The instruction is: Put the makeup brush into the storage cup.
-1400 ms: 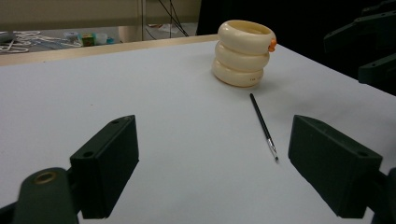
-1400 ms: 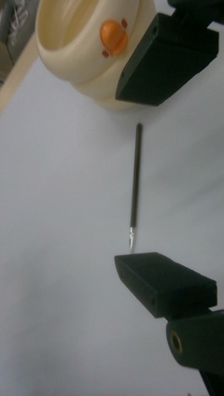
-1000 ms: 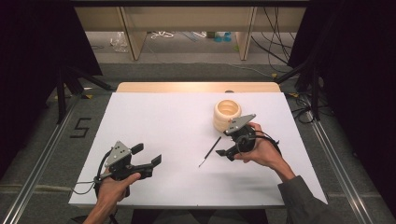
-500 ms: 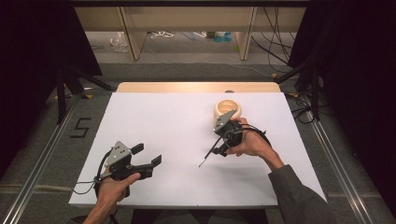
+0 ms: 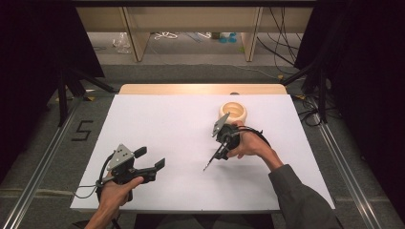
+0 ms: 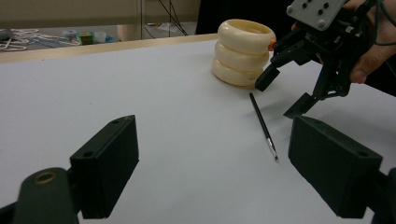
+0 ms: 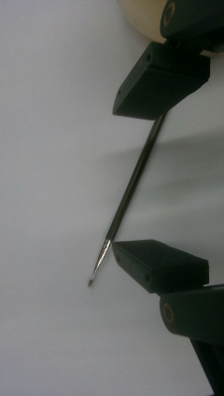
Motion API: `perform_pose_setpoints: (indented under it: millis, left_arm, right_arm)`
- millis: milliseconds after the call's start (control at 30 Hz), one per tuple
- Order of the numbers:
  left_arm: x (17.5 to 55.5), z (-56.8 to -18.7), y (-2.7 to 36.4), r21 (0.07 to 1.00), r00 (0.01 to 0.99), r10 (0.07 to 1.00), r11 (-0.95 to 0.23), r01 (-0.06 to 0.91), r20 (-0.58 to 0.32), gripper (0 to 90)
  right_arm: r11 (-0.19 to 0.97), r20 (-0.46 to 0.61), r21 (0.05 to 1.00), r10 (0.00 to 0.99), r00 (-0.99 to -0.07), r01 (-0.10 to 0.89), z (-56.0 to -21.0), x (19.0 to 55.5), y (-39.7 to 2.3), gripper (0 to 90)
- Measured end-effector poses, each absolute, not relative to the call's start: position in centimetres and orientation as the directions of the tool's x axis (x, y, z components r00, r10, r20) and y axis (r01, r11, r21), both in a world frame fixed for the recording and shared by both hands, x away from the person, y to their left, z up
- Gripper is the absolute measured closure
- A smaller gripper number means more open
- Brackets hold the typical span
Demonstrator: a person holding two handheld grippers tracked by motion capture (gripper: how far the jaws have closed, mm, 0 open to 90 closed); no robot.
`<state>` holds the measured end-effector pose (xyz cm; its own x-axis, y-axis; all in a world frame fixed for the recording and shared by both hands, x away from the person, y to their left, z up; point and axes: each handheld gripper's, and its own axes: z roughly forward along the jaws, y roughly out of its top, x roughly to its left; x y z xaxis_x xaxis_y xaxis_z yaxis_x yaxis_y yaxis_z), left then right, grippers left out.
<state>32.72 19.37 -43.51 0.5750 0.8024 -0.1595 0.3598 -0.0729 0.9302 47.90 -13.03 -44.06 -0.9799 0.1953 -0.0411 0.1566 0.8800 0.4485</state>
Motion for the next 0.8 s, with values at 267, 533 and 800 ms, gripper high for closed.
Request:
perform_pose_setpoints:
  millis: [267,533,800]
  left_arm:
    - [32.8,-43.6,19.3,0.929,0.576,0.801,-0.075,0.364,-0.161,15.5]
    - [32.7,-43.5,19.3,0.93,0.577,0.801,-0.075,0.361,-0.16,15.6]
    - [32.8,-43.5,19.3,0.931,0.584,0.795,-0.07,0.357,-0.164,15.6]
  right_arm:
    - [0.896,-0.039,0.419,0.181,-0.983,0.148,-44.8,48.5,-12.5,31.2]
    - [0.912,-0.036,0.39,0.157,-0.987,0.131,-44.9,48.9,-11.9,33.2]
    - [0.922,-0.024,0.367,0.141,-0.99,0.123,-45.6,49.0,-11.6,34.5]
